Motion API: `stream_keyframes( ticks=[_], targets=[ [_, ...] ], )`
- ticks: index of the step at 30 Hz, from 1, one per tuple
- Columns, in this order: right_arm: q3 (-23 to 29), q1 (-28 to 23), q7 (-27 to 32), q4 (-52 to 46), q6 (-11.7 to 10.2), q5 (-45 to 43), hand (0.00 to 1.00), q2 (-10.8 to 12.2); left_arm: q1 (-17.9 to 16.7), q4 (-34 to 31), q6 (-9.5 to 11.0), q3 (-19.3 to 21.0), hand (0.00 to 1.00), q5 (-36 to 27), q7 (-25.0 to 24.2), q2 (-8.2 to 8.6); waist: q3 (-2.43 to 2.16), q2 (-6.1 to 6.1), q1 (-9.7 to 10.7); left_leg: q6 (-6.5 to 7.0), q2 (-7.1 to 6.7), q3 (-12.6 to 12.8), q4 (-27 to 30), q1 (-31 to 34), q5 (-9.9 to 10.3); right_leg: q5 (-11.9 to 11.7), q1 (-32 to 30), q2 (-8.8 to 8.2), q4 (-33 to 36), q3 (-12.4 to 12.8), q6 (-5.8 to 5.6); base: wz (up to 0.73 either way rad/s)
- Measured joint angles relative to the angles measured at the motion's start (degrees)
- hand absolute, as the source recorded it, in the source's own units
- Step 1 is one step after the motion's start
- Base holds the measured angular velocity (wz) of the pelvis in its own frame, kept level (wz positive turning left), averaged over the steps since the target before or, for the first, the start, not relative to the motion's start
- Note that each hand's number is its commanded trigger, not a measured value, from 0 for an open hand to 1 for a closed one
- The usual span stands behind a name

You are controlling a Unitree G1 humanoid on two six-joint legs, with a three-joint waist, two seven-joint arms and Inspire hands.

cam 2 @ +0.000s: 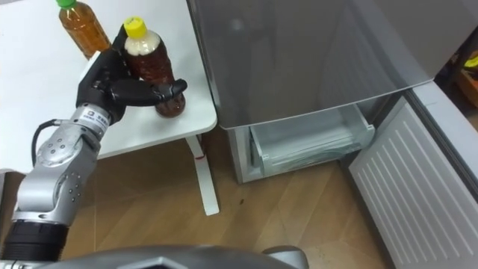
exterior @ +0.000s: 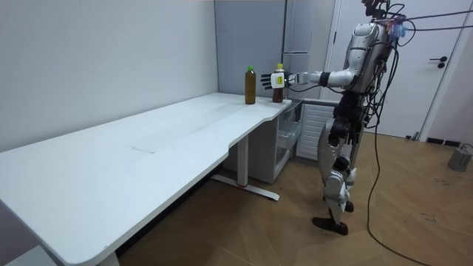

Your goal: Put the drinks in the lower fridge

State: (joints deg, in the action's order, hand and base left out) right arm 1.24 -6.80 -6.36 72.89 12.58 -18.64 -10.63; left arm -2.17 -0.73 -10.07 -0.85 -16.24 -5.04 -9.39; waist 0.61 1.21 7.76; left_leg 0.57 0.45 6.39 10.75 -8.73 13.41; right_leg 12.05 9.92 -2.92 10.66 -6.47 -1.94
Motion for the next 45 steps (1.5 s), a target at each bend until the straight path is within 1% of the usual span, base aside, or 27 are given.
stream_keyframes(
  ticks=[5, 12, 17, 18, 19, 20, 23, 25, 30, 36, 39, 43, 45],
  targets=[
    [0.0, -0.6, 0.0, -1.9, 0.0, -0.3, 0.00, 0.1, 0.6, 0.2, 0.0, 0.1, 0.00, 0.0, 0.4, -0.01, 0.07, -0.12, 0.1, 0.00, 0.01, 0.1, 0.0, 0.1, 0.0, 0.0, -0.1, 0.00, 0.0, 0.0, 0.00, 0.00],
    [0.0, -1.2, 0.0, -3.8, 0.0, -1.9, 0.00, 0.9, 3.6, 0.2, 0.0, 0.3, 0.00, 0.0, 0.9, -0.02, -0.01, -0.10, -0.1, 0.00, 0.02, 0.1, 0.0, 0.2, 0.0, 0.0, -0.6, 0.02, 0.0, 0.2, 0.00, -0.01],
    [0.0, -1.2, -0.1, -3.8, 0.0, -1.9, 0.00, 1.3, 3.9, 0.3, 0.0, 0.3, 0.00, 0.1, 1.0, -0.02, -0.09, -0.25, -0.1, 0.00, 0.03, 0.7, 0.2, 0.1, 0.0, 0.0, -0.3, -0.01, 0.1, 0.5, 0.00, -0.03],
    [0.0, -1.2, -0.1, -3.7, 0.0, -1.9, 0.00, 1.4, 3.9, 0.3, 0.0, 0.3, 0.09, 0.1, 1.0, -0.01, -0.12, -0.26, 0.0, 0.00, 0.03, 0.8, 0.3, 0.1, 0.0, 0.0, -0.5, -0.01, 0.0, 0.5, 0.00, 0.00],
    [0.1, -1.1, -0.1, -3.7, 0.0, -1.9, 0.00, 1.4, 3.9, 0.3, 0.0, 0.3, 0.62, 0.1, 1.1, -0.01, -0.17, -0.22, 0.0, 0.00, 0.03, 0.8, 0.3, 0.1, 0.0, 0.0, -0.8, -0.02, 0.0, 0.6, 0.00, 0.00],
    [0.1, -1.1, -0.1, -3.7, 0.0, -1.9, 0.00, 1.4, 3.9, 0.3, 0.0, 0.4, 1.00, 0.1, 1.1, -0.01, -0.17, -0.21, 0.0, 0.00, 0.03, 0.8, 0.3, 0.1, 0.0, 0.0, -0.9, -0.02, 0.0, 0.6, 0.00, 0.00],
    [0.0, -1.3, 0.0, -3.7, 0.0, -1.9, 0.00, 1.5, 3.9, 0.3, 0.0, 0.3, 1.00, -0.1, 1.6, -0.02, -0.26, -0.06, 0.1, 0.00, 0.09, 0.9, 0.0, 0.0, 0.0, 0.0, -0.9, 0.03, 0.1, 0.7, 0.01, -0.01],
    [0.0, -1.3, 0.4, -3.5, -0.1, -1.9, 0.00, 1.5, 3.9, 1.0, 0.0, 0.3, 1.00, -0.1, 2.2, -0.02, -0.43, 0.21, 0.0, 0.00, 0.09, 1.1, -0.1, -0.1, 0.0, 0.0, -0.8, 0.08, 0.1, 0.9, 0.03, -0.04],
    [0.0, -1.3, 0.7, -3.2, -0.8, -1.8, 0.00, 1.4, 3.9, 3.4, 0.1, 0.3, 1.00, -0.7, 2.4, -0.09, -0.40, 0.26, 0.1, 0.00, 0.07, 1.4, -0.1, -0.1, 0.0, 0.0, -0.6, 0.09, 0.2, 1.4, 0.03, -0.02],
    [0.0, -1.3, -0.2, -3.2, -1.2, -1.9, 0.00, 1.4, 4.0, 3.4, 0.1, 0.4, 1.00, -1.0, 3.4, -0.14, -0.18, -0.02, 0.6, 0.01, 0.07, 1.5, -0.1, 0.0, 0.0, 0.0, -0.8, 0.10, 0.2, 1.7, 0.03, -0.02],
    [0.0, -1.4, -0.7, -3.2, -1.2, -1.9, 0.00, 1.4, 4.1, 3.4, 0.1, 0.6, 1.00, -1.0, 3.6, -0.25, 0.04, -0.20, 1.1, 0.01, 0.08, 1.5, -0.2, 0.1, 0.0, 0.0, -0.9, 0.11, 0.1, 1.7, 0.03, 0.00],
    [0.0, -1.4, -1.4, -3.2, -0.8, -2.0, 0.00, 1.4, 4.3, 3.4, 0.1, 0.6, 1.00, -1.0, 3.5, -0.26, 0.14, -0.35, 1.4, 0.01, 0.07, 1.6, -0.4, 0.1, 0.0, 0.0, -1.1, 0.12, 0.1, 1.7, 0.03, 0.00],
    [0.1, -1.4, -1.9, -3.2, -0.5, -2.1, 0.00, 1.4, 4.5, 3.4, 0.1, 0.6, 1.00, -1.0, 3.6, -0.25, 0.12, -0.31, 1.4, 0.01, 0.07, 1.6, -0.4, 0.1, 0.0, 0.0, -1.2, 0.12, 0.1, 1.7, 0.03, 0.00]
  ],
)
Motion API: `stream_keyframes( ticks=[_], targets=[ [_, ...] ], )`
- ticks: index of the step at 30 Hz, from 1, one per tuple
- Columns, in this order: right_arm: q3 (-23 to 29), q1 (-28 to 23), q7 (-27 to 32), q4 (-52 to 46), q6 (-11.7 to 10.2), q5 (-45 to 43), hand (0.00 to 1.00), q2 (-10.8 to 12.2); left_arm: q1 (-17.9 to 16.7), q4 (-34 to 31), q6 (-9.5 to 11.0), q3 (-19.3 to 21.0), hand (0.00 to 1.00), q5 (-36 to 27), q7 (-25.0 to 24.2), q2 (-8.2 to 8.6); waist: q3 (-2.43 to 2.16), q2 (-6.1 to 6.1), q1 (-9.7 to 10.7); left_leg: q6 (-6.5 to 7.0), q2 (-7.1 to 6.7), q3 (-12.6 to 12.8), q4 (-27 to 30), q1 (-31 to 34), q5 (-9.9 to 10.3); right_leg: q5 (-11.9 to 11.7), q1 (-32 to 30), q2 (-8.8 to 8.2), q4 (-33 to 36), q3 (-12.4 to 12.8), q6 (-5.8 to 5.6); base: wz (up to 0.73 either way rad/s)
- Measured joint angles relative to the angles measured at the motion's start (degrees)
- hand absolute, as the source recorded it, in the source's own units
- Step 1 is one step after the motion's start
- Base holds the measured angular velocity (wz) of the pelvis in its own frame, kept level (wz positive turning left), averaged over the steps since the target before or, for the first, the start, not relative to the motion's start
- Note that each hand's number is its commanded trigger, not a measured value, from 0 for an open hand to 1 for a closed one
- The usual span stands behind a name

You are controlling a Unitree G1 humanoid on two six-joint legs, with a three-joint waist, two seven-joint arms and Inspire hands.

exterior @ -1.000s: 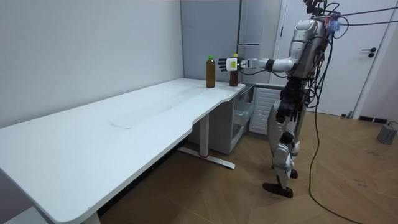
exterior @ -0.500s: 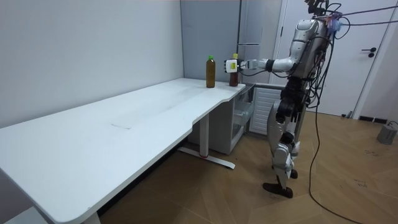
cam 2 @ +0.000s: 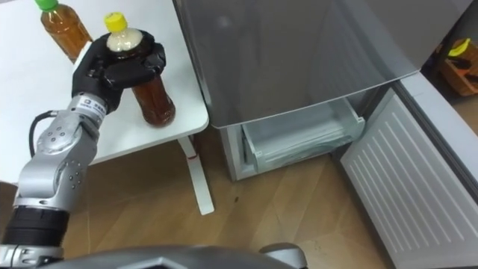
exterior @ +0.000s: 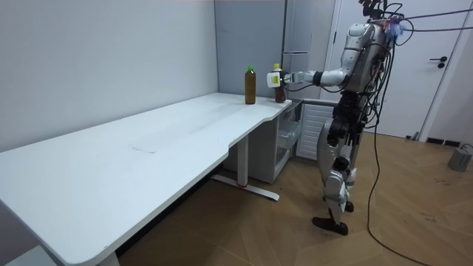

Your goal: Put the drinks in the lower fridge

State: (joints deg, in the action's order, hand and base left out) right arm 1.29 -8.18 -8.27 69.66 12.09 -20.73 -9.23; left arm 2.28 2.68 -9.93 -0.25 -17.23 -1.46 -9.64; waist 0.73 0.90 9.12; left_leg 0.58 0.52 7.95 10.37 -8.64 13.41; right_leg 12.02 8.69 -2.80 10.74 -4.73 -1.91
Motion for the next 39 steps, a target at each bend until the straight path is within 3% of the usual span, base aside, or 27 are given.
stream_keyframes(
  ticks=[16, 26, 35, 39],
  targets=[
    [-0.1, 0.3, -0.5, -0.5, 0.1, 0.0, 0.00, 0.1, 0.3, -0.2, 0.0, -0.1, 1.00, 0.1, 0.8, -0.01, -0.16, 0.11, 0.0, 0.00, 0.00, -0.4, 0.7, 1.2, 0.0, 0.0, -0.6, -0.06, 0.1, -0.2, 0.01, 0.01],
    [-0.1, 0.8, 2.1, -0.2, -0.2, 0.8, 0.00, 0.2, 0.4, -1.4, 0.0, -0.1, 1.00, 0.0, 0.9, -0.11, -0.24, 0.03, -0.3, 0.00, -0.06, -1.2, 1.4, 2.1, 0.0, 0.0, -0.9, -0.19, -0.1, -1.2, 0.02, 0.05],
    [-0.2, 1.4, 3.3, 1.9, -0.2, 2.3, 0.00, 0.2, 0.3, -8.5, 0.0, -0.1, 1.00, 0.0, 0.9, 0.05, -0.38, -0.23, -3.1, 0.00, -0.10, -1.3, 1.4, 2.1, 0.0, 0.0, -0.8, -0.23, -0.1, -1.6, 0.02, 0.00],
    [-1.3, 2.9, 4.7, 4.1, -0.8, 2.9, 0.00, 0.1, -1.3, -11.4, 0.0, -1.1, 1.00, -0.1, 0.9, 0.17, -0.72, -0.81, -3.4, 0.00, -0.19, -1.9, 1.4, 2.0, 0.0, 0.0, -0.5, -0.26, -0.1, -2.0, 0.02, 0.06]
  ],
)
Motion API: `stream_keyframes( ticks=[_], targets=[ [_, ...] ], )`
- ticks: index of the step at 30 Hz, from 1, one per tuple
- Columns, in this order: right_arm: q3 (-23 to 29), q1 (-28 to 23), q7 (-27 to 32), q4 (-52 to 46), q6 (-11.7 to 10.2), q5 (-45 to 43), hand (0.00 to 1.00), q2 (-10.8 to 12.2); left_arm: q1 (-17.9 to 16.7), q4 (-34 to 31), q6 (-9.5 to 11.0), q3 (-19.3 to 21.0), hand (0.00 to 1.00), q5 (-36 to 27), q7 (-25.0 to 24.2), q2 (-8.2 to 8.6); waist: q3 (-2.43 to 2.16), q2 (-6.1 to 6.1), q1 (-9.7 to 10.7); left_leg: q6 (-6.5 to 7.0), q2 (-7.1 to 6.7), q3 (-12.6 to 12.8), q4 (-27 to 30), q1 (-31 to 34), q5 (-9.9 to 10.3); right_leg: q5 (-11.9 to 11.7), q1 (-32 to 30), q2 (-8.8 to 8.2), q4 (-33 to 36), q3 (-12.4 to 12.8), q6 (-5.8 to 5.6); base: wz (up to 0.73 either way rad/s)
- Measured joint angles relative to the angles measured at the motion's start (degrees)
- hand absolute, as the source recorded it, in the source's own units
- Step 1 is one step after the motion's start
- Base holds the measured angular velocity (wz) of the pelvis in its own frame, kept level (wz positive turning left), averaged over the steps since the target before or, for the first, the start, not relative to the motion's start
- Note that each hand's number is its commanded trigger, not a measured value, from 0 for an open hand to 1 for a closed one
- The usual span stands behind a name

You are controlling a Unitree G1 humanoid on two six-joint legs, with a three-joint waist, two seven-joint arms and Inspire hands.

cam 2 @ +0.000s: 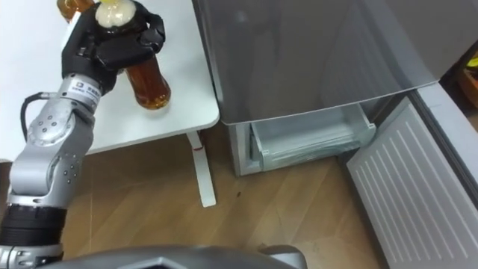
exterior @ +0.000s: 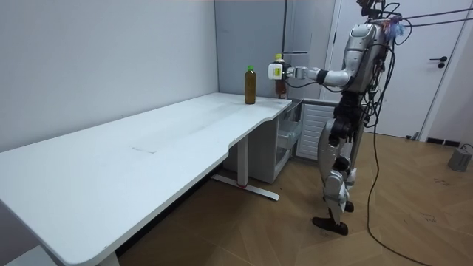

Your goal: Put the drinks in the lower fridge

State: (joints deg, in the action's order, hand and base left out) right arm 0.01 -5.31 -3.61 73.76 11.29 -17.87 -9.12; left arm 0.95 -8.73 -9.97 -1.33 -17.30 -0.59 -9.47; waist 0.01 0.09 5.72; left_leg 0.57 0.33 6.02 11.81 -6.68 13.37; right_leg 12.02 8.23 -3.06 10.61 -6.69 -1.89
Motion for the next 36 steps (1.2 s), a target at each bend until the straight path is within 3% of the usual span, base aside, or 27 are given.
stream_keyframes(
  ticks=[3, 9, 14, 23, 33, 36],
  targets=[
    [-1.1, 0.3, 1.1, 0.1, 0.0, 1.3, 0.00, 0.0, -1.7, -1.1, 0.0, -1.7, 1.00, -0.1, 0.0, 0.09, -0.04, -0.14, -0.9, -0.01, -0.01, -0.1, 0.0, -0.3, 0.0, 0.0, 0.3, -0.02, 0.0, -0.1, 0.00, 0.01],
    [-1.1, 0.4, 1.8, -0.1, -1.0, 4.6, 0.00, 0.1, -6.0, -1.4, 0.0, -3.4, 1.00, -3.3, -0.2, 0.44, 0.34, -0.79, -1.6, -0.06, -0.08, -0.9, 0.1, -0.7, -0.1, 0.0, 1.7, -0.09, -0.1, -1.4, -0.02, 0.10],
    [-1.1, 2.2, 2.4, -0.3, -1.5, 7.2, 0.00, -0.1, -6.2, -3.1, 0.0, -3.4, 1.00, -2.1, -0.9, 0.28, 0.36, -1.02, -2.9, -0.06, -0.17, -1.9, 1.0, 0.6, -0.1, 0.0, 1.7, -0.06, -1.0, -2.2, 0.07, 0.11],
    [-3.2, 3.7, 5.5, -0.3, -4.4, 12.2, 0.00, -0.4, -8.3, -6.0, 0.0, -3.9, 1.00, -2.3, -4.1, -0.18, 0.14, -0.72, -4.7, -0.15, -0.22, -3.4, 1.7, 2.2, -0.1, 0.0, 0.9, -0.22, -0.9, -4.4, 0.10, 0.10],
    [-5.5, 5.7, 3.7, -3.0, -8.8, 17.7, 0.00, -0.2, -9.7, -6.0, 0.0, -4.7, 1.00, -3.6, -7.5, -0.23, 0.18, -0.49, -4.6, -0.19, -0.43, -4.7, 1.9, 3.0, -0.1, 0.0, 0.8, -0.37, -1.0, -6.1, 0.12, 0.06],
    [-6.1, 5.7, 2.7, -5.9, -8.8, 17.7, 0.00, 0.4, -9.8, -6.0, 0.3, -4.6, 1.00, -4.7, -7.6, -0.25, 0.17, -0.47, -4.9, -0.20, -0.45, -4.7, 2.0, 3.0, -0.2, 0.0, 0.8, -0.37, -0.9, -6.0, 0.12, 0.00]
  ],
)
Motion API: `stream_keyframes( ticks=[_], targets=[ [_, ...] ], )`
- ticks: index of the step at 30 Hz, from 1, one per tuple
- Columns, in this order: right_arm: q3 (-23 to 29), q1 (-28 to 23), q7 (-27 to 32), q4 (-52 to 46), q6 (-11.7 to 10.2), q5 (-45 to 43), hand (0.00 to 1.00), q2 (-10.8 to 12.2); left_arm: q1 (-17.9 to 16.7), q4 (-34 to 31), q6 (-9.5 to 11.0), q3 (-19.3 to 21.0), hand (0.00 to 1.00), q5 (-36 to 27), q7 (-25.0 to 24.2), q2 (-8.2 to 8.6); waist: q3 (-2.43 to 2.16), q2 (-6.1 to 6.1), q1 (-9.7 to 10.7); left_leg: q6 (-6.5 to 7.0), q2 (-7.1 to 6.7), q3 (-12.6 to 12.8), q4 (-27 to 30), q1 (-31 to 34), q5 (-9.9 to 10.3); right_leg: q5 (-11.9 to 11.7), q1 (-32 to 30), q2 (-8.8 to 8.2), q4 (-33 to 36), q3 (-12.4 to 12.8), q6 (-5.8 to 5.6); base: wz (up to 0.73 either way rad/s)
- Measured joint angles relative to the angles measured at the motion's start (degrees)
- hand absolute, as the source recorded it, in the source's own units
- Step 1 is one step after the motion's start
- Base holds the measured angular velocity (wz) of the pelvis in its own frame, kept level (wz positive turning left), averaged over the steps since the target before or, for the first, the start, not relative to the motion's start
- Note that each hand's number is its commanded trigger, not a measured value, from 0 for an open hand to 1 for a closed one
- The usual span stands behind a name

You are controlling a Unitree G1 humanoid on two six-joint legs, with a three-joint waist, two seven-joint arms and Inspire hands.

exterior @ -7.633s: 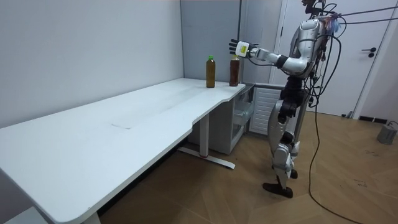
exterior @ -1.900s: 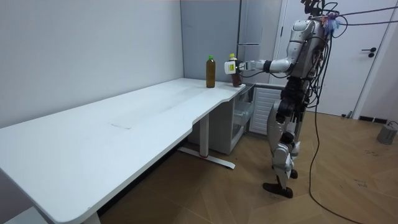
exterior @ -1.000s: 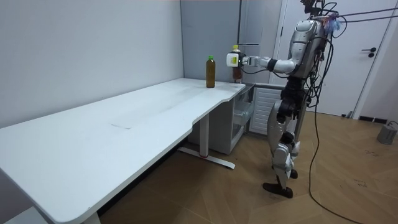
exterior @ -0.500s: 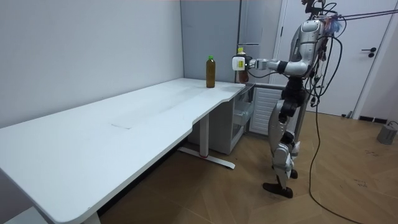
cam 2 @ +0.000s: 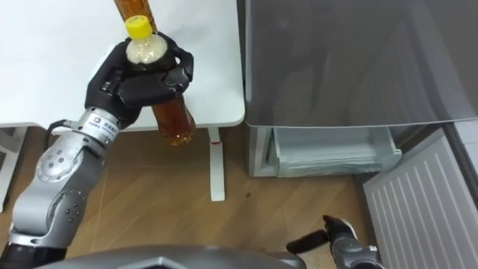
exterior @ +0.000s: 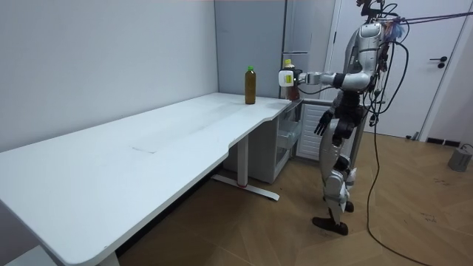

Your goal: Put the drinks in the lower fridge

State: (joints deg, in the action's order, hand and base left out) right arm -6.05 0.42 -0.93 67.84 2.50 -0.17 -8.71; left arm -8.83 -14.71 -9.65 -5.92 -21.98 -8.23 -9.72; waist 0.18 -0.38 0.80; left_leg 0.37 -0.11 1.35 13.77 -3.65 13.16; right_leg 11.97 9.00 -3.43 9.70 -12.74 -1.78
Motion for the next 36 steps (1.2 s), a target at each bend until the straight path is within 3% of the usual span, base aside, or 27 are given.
stream_keyframes(
  ticks=[5, 12, 19, 27, 36],
  targets=[
    [-2.2, 0.5, -1.9, -4.7, -0.7, -0.2, 0.00, 0.0, -0.3, 0.0, 0.6, -1.1, 1.00, 0.2, -0.4, -0.47, -0.02, 0.04, 0.0, 0.08, -0.19, 0.0, -0.1, 0.0, -0.1, 0.0, 0.1, -0.17, 0.0, 0.0, 0.00, 0.00],
    [-4.0, 0.4, -4.9, -10.9, -0.4, -0.9, 0.00, 0.0, -5.2, 0.5, 0.6, -1.1, 1.00, 0.2, -1.4, -0.45, 0.14, -0.59, 0.0, 0.16, -0.27, 0.0, -0.1, -0.1, -0.2, 0.0, 0.0, -0.31, 0.1, 0.0, -0.01, 0.00],
    [-4.0, -0.2, -7.0, -16.1, -0.6, -1.2, 0.00, 0.2, -5.3, 2.1, 0.6, -1.0, 1.00, 0.3, -1.5, -0.53, 0.09, -1.55, -1.2, 0.16, -0.31, -0.1, -0.1, 0.0, -0.2, 0.0, 0.0, -0.33, 0.1, -0.1, -0.01, 0.00],
    [-4.3, -2.6, -11.1, -25.7, -0.5, -1.2, 0.00, 1.6, -5.3, 3.5, 0.7, -1.1, 1.00, 0.3, -1.4, -0.24, 0.09, -1.27, -1.0, 0.16, -0.41, -0.6, 0.1, 0.4, -0.2, 0.0, 0.1, -0.44, 0.1, -1.0, -0.02, 0.04],
    [-6.7, -3.3, -18.2, -32.8, -0.5, -0.3, 0.00, 1.4, -5.3, 6.4, 1.2, -1.2, 1.00, 2.2, -1.4, -0.42, 0.40, -0.78, -1.2, 0.23, -0.38, -0.7, 1.0, 2.0, -0.1, 0.0, -0.8, -0.52, 0.5, -1.6, -0.03, 0.03]
  ],
)
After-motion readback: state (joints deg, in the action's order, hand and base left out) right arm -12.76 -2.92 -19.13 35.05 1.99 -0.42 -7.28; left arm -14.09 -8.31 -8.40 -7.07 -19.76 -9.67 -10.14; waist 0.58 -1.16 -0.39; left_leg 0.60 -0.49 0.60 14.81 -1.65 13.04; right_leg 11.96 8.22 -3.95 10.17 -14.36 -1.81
